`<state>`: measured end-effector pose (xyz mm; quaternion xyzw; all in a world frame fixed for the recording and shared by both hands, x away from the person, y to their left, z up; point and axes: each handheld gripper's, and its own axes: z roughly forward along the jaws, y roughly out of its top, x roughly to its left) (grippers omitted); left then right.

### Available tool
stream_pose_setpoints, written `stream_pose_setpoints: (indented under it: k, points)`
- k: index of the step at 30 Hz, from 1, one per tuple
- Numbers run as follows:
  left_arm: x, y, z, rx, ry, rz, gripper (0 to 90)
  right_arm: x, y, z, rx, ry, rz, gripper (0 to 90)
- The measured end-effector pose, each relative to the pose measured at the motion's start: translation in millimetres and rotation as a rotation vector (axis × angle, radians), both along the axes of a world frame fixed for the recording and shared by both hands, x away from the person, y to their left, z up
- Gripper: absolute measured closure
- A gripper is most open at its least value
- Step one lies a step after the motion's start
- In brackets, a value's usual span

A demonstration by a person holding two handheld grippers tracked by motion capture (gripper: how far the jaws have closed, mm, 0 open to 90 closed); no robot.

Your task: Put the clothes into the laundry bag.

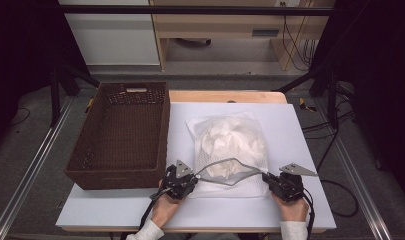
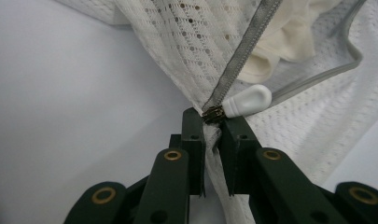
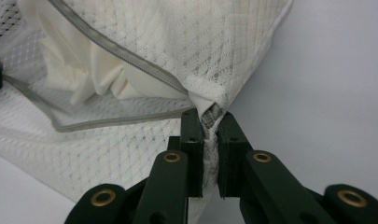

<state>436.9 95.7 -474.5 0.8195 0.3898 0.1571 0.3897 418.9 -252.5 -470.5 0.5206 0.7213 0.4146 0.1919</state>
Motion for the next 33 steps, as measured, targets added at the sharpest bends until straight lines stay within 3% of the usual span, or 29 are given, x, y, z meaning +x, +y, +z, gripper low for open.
stream_pose_setpoints:
  k: [4,8,11,13,15,18,20,22,25,27,28,30,33]
  points:
    - [-12.4,14.2,3.2,-0.005,0.0,-0.005,79.7,-15.9,-0.3,-0.7,0.003,0.003,0.026,83.4]
    - [-22.7,20.5,-7.2,0.014,0.017,-0.015,79.7,-27.9,-2.3,-9.8,0.002,0.03,0.032,83.3]
    - [-26.7,21.0,-10.8,0.017,-0.011,-0.021,79.4,-31.3,-3.2,-17.9,-0.026,0.059,0.01,80.9]
    - [-26.0,21.5,-11.4,-0.002,-0.009,-0.025,79.1,-33.5,-2.9,-19.2,-0.01,0.037,0.013,66.0]
    - [-26.4,22.2,-12.4,-0.013,-0.009,-0.027,78.7,-36.3,0.4,-15.1,-0.055,-0.013,-0.006,50.4]
    - [-26.0,22.2,-12.1,-0.018,-0.004,-0.027,78.4,-45.1,7.9,4.2,-0.049,-0.132,-0.004,41.7]
    - [-26.0,21.8,-11.5,-0.02,0.0,-0.024,78.3,-50.5,17.8,19.1,-0.036,-0.191,0.04,47.8]
    - [-25.2,21.3,-11.7,-0.02,0.001,-0.021,78.3,-53.7,32.2,28.3,-0.014,-0.213,0.112,54.8]
    - [-25.3,20.6,-12.2,-0.017,-0.005,-0.02,78.3,-50.7,58.0,28.4,0.015,-0.158,0.205,68.2]
    - [-25.3,20.3,-12.4,-0.021,-0.004,-0.018,78.3,-44.2,75.4,21.6,0.003,-0.118,0.261,73.7]
    - [-25.3,20.2,-12.4,-0.02,-0.004,-0.018,78.3,-39.7,84.3,17.4,-0.006,-0.087,0.274,75.3]
    - [-25.6,20.1,-12.3,-0.016,-0.005,-0.017,78.3,-28.7,100.0,8.2,-0.025,-0.067,0.301,79.4]
    - [-25.9,19.7,-12.4,-0.012,-0.013,-0.019,78.4,-10.6,119.6,-1.4,-0.051,-0.034,0.294,84.8]
